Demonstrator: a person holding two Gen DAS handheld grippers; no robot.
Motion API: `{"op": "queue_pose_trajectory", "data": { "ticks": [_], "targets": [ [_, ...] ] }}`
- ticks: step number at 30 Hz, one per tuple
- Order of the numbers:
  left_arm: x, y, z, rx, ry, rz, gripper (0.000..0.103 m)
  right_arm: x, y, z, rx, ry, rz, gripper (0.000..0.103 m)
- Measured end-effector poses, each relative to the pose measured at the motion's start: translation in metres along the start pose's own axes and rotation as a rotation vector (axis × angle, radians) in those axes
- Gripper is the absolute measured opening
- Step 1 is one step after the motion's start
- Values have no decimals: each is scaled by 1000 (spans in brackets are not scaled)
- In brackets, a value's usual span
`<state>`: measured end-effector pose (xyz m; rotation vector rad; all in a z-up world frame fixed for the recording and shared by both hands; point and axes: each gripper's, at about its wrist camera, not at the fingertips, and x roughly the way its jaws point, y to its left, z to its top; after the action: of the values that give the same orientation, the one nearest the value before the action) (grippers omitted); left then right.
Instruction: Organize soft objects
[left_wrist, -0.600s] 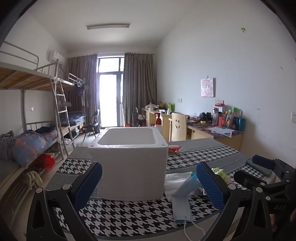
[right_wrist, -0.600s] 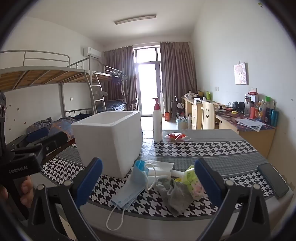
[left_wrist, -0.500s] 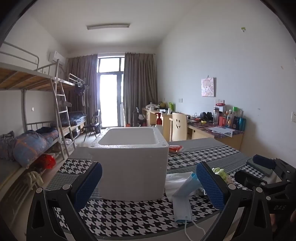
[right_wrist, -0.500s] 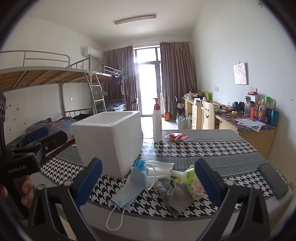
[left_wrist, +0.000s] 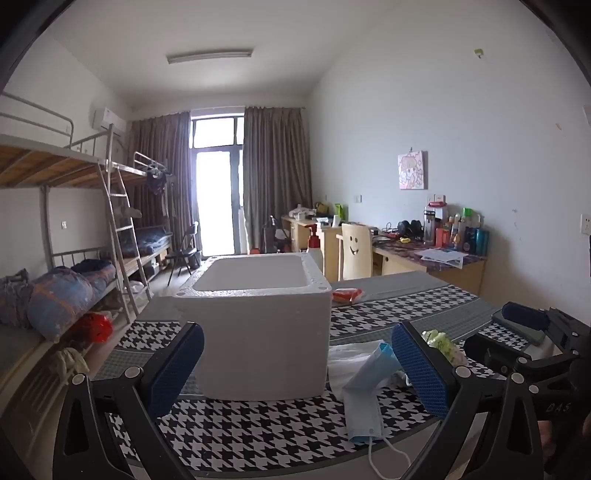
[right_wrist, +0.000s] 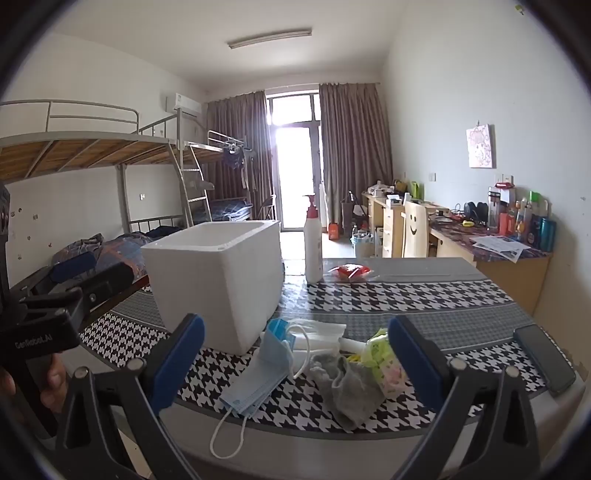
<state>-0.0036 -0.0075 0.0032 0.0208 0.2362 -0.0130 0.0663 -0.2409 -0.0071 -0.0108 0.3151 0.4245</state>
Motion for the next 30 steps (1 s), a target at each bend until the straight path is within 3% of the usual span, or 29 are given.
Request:
{"op": "queue_pose_trajectory", "data": {
  "ticks": [30],
  "targets": [
    [3,4,-1,-31,28,-19,102,-3,2,-3,-5,-1,-2,101]
  ]
}}
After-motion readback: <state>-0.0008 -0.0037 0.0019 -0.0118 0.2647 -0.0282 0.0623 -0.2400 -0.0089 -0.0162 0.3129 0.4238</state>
